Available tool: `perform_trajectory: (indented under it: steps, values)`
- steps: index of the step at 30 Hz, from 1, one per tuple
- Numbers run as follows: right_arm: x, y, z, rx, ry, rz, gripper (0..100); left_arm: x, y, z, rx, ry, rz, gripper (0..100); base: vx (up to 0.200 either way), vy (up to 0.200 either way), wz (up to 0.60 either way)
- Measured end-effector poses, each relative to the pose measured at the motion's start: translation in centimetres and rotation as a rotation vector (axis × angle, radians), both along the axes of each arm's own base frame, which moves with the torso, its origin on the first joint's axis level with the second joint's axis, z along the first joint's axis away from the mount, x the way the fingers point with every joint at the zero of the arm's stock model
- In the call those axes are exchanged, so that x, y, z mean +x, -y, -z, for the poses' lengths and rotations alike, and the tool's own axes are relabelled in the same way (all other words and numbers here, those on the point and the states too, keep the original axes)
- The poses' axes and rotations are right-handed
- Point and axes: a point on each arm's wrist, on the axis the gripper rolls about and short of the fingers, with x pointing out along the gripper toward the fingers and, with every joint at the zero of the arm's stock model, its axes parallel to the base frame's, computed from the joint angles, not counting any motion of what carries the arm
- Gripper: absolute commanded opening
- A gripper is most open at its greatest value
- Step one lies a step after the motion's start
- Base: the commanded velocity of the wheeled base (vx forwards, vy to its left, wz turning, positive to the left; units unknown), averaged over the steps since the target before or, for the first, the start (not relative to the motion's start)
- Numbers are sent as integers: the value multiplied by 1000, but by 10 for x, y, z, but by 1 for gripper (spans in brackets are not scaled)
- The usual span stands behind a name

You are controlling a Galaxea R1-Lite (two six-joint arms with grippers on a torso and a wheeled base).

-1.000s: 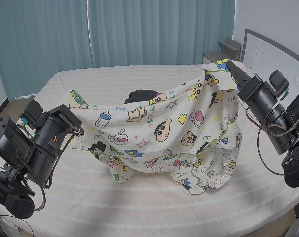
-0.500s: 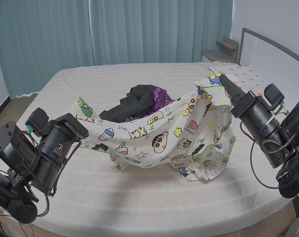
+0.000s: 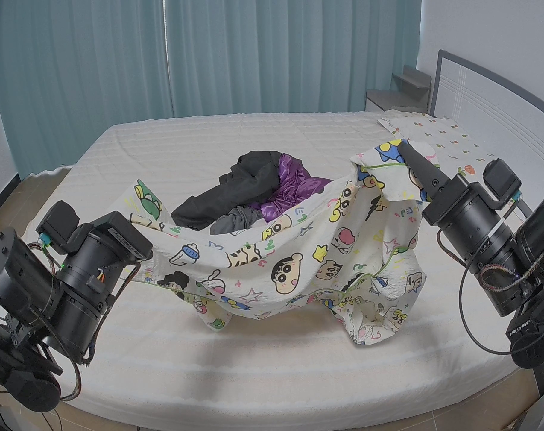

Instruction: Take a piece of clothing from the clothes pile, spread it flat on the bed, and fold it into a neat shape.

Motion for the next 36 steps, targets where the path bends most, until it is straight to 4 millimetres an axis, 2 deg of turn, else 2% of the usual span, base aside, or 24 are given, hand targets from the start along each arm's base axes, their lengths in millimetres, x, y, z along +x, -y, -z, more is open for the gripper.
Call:
perform_trajectory:
  steps: [20,32,36]
  values:
    - [1,2,1,-3,-4,3,0,7,-10,-2,-3,10,-53,0,-200,200,0]
    - [3,1,5,-13,-17,2,0,18,-15,3,5,-7,-78,0,0,0,0]
    - [4,0,7,-16,-22,2,0,19,-15,4,9,-14,-79,0,50,-200,0]
